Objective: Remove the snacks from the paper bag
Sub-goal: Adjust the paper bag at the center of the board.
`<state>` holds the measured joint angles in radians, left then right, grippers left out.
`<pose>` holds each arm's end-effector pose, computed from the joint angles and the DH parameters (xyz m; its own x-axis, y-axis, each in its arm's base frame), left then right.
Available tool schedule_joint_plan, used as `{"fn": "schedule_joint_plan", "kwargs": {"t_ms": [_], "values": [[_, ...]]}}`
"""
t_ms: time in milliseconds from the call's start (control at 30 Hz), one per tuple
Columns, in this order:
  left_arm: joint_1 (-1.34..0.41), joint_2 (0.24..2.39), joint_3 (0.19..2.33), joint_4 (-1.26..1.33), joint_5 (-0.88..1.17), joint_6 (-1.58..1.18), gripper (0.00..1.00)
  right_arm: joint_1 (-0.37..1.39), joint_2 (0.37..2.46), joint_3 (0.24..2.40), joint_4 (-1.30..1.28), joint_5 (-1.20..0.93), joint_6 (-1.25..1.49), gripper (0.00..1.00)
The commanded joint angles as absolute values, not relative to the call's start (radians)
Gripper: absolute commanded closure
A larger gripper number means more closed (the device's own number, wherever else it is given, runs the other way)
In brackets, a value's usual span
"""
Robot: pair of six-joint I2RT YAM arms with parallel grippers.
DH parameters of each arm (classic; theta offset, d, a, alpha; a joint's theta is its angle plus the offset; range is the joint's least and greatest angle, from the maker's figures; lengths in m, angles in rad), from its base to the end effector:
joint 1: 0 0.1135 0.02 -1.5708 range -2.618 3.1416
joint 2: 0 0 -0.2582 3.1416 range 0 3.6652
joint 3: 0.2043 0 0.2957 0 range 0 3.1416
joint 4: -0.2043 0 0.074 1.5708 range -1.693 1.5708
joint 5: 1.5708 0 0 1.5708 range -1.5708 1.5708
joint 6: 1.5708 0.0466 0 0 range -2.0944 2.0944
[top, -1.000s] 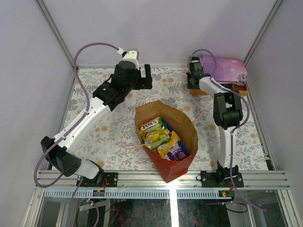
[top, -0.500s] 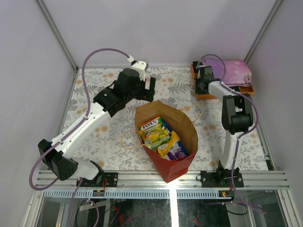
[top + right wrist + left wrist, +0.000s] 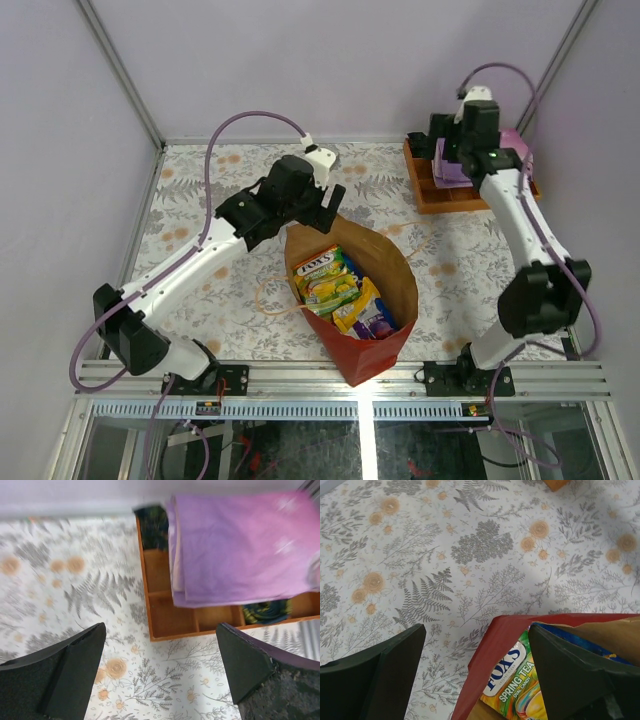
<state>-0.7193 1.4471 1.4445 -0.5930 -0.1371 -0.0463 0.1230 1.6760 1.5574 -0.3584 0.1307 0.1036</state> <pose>0.2880 -0.2438 0.3616 -0.4478 0.3313 -0.8305 0.5474 0.8360 0.0383 0.4459 0.0490 0.3404 -0.4539 0.0472 -0.8898 0.0404 0.9987 0.0324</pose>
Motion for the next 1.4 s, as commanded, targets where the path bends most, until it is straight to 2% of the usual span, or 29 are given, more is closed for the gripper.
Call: {"fn": "schedule_joint_plan", "kwargs": {"t_ms": [0, 133, 233, 300, 367, 400, 433, 600, 667, 833, 1200, 1367], "values": [[-0.718, 1.468, 1.442, -0.583, -0.035, 0.051, 0.2, 0.113, 1.499, 1.626, -0.402, 0.177, 0.124, 0.01], [-0.718, 1.493, 1.464, -0.608, 0.08, 0.113, 0.33, 0.121, 1.383, 1.6, -0.424, 0.081, 0.211, 0.0], [-0.718, 1.531, 1.509, -0.65, 0.071, 0.143, 0.5, 0.192, 1.31, 1.539, -0.434, 0.069, 0.248, 0.0], [-0.718, 1.551, 1.526, -0.66, 0.051, 0.159, 0.73, 0.256, 1.275, 1.504, -0.456, 0.135, 0.255, 0.02], [-0.719, 1.57, 1.546, -0.68, 0.052, 0.182, 0.82, 0.307, 1.236, 1.456, -0.472, 0.166, 0.267, 0.04], [-0.719, 1.575, 1.553, -0.687, 0.042, 0.184, 0.93, 0.329, 1.213, 1.43, -0.478, 0.174, 0.274, 0.04], [-0.718, 1.576, 1.552, -0.686, 0.026, 0.187, 0.99, 0.354, 1.176, 1.397, -0.479, 0.167, 0.28, 0.04], [-0.696, 1.563, 1.536, -0.618, -0.082, 0.169, 1.0, 0.44, 1.021, 1.284, -0.5, 0.133, 0.262, 0.0], [-0.657, 1.566, 1.55, -0.604, -0.091, 0.141, 1.0, 0.442, 0.968, 1.238, -0.511, 0.181, 0.246, 0.0], [-0.539, 1.657, 1.683, -0.608, -0.074, 0.036, 1.0, 0.443, 0.913, 1.197, -0.514, 0.245, 0.231, 0.0], [-0.317, 1.941, 2.051, -0.648, -0.158, -0.126, 1.0, 0.443, 1.095, 1.226, -0.347, 0.143, 0.243, 0.01], [-0.239, 2.085, 2.233, -0.674, -0.159, -0.183, 1.0, 0.443, 1.267, 1.349, -0.293, 0.059, 0.229, 0.01]]}}
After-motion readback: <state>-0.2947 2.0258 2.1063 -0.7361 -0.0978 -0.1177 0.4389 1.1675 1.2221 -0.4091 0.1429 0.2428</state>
